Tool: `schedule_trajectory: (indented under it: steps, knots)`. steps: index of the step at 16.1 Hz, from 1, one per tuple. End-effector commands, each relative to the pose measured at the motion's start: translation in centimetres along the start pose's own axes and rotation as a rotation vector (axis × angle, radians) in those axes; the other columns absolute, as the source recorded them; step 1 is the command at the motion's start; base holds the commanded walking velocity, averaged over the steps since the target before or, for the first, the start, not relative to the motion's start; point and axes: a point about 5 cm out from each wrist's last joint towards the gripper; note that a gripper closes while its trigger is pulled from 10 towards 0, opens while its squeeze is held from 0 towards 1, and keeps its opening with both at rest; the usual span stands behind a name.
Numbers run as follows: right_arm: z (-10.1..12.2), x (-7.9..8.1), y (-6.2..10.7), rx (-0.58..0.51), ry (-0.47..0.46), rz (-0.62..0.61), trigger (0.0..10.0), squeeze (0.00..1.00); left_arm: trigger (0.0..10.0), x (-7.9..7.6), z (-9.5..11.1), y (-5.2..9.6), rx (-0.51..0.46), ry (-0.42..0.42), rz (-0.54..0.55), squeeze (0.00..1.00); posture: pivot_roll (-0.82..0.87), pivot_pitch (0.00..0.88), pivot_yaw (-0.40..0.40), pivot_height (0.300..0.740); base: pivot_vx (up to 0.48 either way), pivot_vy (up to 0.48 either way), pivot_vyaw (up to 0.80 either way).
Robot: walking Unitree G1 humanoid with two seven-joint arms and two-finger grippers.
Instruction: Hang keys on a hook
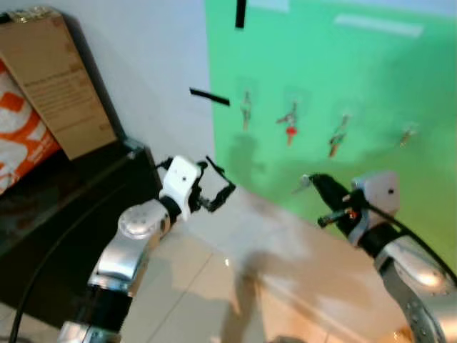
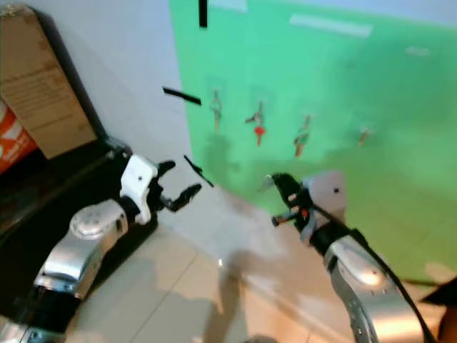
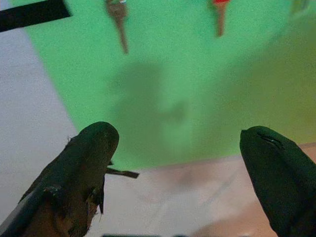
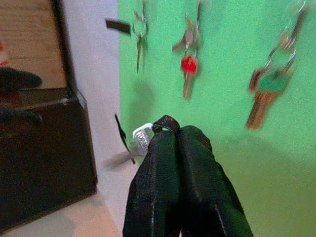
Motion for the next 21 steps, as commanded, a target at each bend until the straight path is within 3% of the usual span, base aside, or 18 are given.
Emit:
schedule_trajectory:
  steps: [1,4,8,14,17,21]
  knots:
    - [0.2,-0.3,0.0,0.000,-0.005,-0.004,10.0,0.00,10.0,-0.4,0.0,-0.3,0.009,0.014,-0.027,0.00,-0.15,0.000,0.078,0.740,0.000,0.000,0.00]
    - [1.0,-0.3,0.0,-0.032,-0.029,0.012,10.0,0.00,10.0,-0.6,-0.1,-0.4,0.039,0.045,-0.056,0.00,-0.13,0.000,0.061,0.740,0.000,0.000,0.00]
    - [1.8,-0.4,-0.6,-0.071,-0.066,0.015,10.0,0.00,10.0,-1.5,0.0,0.5,0.092,0.033,-0.223,0.00,-0.11,0.000,0.048,0.740,0.000,0.000,0.00]
    - [2.4,-2.3,-0.5,-0.129,-0.199,-0.142,10.0,0.00,10.0,-2.5,1.0,1.3,0.116,0.057,-0.414,0.00,-0.12,0.000,0.068,0.740,0.000,0.000,0.00]
    - [2.8,-3.6,-0.3,-0.158,-0.245,-0.233,10.0,0.00,10.0,-2.5,1.3,1.3,0.122,0.057,-0.438,0.00,-0.13,0.000,0.075,0.740,0.000,0.000,0.00]
    - [3.2,-3.8,-0.4,-0.180,-0.268,-0.242,10.0,0.00,10.0,-2.6,1.3,1.5,0.131,0.064,-0.455,0.00,-0.12,0.000,0.079,0.740,0.000,0.000,0.00]
Point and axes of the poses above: a point about 5 cm out from each wrist's last joint towards the gripper, its own y axis pointing back from the gripper into the wrist, its own z axis along the axis of the wrist's last joint, x = y × z, and after that the axes turned 14 degrees about y, right-handed
